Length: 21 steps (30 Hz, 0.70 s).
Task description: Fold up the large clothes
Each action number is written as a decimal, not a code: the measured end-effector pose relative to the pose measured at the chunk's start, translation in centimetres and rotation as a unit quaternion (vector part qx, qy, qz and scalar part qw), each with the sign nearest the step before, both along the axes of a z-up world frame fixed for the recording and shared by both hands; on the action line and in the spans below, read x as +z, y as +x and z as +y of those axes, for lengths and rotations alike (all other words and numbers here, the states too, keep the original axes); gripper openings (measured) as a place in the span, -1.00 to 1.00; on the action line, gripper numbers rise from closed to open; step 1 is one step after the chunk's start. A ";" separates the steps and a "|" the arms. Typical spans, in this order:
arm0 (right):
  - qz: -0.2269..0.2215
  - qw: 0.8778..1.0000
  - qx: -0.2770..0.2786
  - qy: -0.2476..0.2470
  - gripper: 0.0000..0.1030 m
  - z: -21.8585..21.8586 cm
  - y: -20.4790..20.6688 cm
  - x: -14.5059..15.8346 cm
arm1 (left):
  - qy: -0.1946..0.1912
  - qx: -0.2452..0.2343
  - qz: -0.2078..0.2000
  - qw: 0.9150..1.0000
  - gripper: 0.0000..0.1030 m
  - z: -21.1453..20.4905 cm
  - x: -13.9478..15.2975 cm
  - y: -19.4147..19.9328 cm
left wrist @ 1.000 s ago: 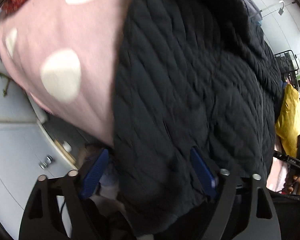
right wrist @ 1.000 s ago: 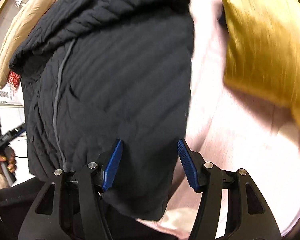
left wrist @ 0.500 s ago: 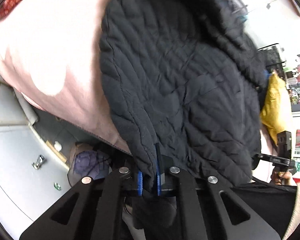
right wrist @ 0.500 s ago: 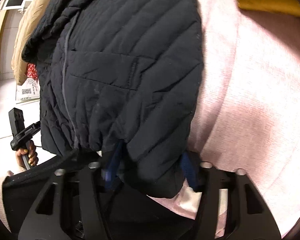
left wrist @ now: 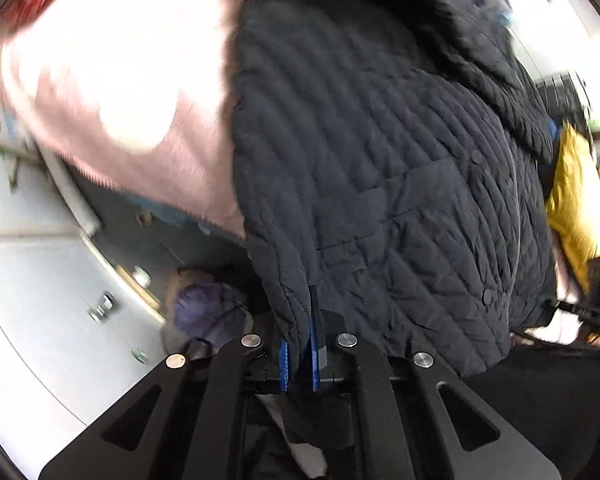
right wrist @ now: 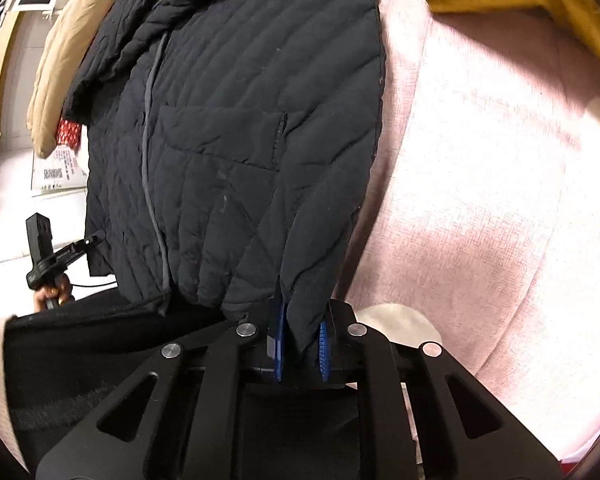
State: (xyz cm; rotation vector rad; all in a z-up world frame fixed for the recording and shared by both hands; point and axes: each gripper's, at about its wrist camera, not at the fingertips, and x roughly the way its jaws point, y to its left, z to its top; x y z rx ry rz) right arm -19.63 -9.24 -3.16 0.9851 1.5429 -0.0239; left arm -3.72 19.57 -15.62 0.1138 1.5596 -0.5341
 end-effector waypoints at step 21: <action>-0.137 0.989 -0.020 -0.050 -0.75 -3.2 6.4 8.1 | -0.041 -0.073 -0.167 0.982 -0.86 -10.3 10.1 2.9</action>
